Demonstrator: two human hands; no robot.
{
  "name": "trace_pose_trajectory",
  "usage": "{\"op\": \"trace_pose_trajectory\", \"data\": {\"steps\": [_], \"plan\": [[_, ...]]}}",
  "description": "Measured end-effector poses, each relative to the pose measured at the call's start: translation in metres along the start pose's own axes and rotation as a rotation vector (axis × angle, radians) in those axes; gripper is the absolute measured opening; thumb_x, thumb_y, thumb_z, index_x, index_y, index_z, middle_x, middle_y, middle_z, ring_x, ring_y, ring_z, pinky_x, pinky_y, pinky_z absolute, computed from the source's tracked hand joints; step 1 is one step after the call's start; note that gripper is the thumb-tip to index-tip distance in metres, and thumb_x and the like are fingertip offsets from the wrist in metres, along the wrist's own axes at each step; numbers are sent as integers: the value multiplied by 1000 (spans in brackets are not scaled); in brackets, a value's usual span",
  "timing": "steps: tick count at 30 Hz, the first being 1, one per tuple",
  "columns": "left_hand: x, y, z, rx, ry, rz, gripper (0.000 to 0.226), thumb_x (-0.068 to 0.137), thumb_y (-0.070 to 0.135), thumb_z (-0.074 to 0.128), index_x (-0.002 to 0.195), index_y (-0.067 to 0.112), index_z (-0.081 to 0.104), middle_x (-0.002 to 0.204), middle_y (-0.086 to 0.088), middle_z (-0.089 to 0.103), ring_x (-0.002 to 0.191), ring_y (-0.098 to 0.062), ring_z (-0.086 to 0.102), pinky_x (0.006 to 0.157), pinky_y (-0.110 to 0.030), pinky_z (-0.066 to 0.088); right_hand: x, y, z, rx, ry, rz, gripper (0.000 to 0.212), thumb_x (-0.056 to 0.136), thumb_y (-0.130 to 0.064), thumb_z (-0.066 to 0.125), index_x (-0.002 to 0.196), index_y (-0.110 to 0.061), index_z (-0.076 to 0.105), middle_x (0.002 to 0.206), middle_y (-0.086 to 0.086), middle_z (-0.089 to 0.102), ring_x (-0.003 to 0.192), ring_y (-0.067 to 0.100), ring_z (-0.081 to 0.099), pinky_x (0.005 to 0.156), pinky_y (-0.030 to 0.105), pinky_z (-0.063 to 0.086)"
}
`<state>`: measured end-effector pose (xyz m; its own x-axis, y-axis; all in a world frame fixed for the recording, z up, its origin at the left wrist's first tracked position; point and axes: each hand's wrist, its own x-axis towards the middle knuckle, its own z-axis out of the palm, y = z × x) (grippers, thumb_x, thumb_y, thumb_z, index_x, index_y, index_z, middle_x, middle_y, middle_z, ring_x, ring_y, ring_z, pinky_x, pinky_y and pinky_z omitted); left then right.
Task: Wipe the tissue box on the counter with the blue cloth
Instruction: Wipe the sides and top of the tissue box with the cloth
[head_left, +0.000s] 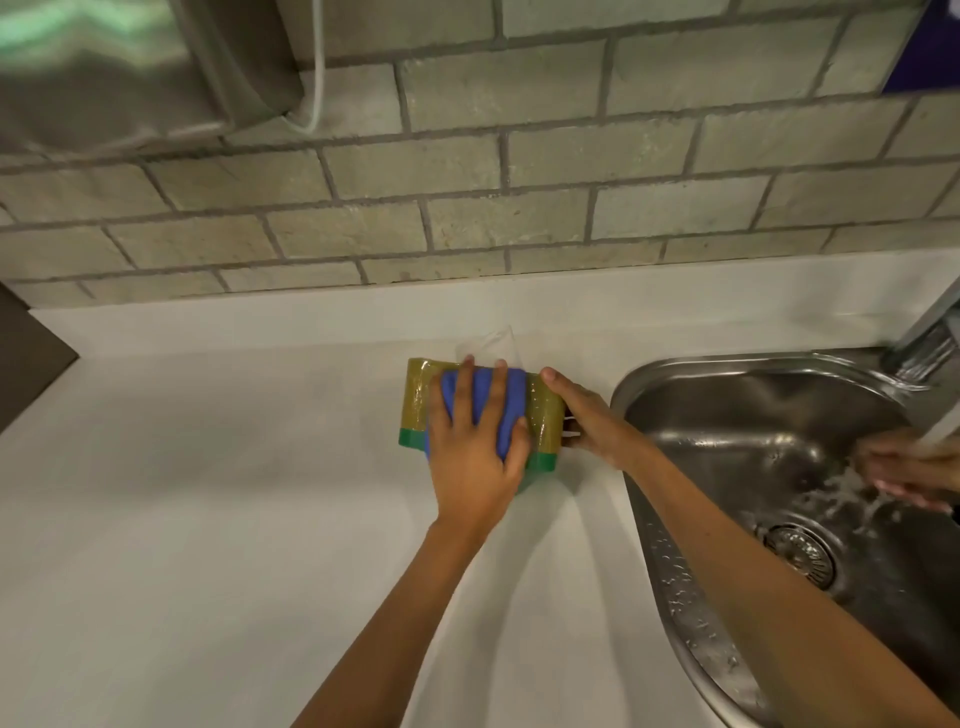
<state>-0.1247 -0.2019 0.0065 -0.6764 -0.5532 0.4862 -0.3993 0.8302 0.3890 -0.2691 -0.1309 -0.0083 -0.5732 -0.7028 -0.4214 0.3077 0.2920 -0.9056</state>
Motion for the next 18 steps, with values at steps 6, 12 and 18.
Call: {"op": "trace_pose_trajectory", "data": {"steps": [6, 12, 18], "plan": [[-20, -32, -9, -7, 34, 3, 54, 87, 37, 41, 133, 12, 54, 141, -23, 46, 131, -49, 37, 99, -52, 44, -2, -1, 0, 3, -16, -13, 80, 70, -66, 57, 132, -15, 48, 121, 9, 61, 109, 26, 60, 81, 33, 53], [-6, 14, 3, -12, 2, -53, 54, 86, 37, 41, 130, 11, 57, 135, -23, 54, 126, -50, 43, 91, -57, 50, -2, -2, 1, -4, -2, -10, 71, 75, -66, 54, 125, -16, 56, 119, 12, 65, 105, 24, 64, 72, 28, 55], [-30, -14, 5, 0, 56, 111, 53, 85, 36, 45, 132, 11, 55, 139, -23, 50, 132, -45, 37, 98, -49, 44, -7, -4, 1, -26, -32, -13, 72, 64, -74, 56, 114, -22, 61, 109, 8, 66, 103, 22, 63, 79, 30, 54]]}}
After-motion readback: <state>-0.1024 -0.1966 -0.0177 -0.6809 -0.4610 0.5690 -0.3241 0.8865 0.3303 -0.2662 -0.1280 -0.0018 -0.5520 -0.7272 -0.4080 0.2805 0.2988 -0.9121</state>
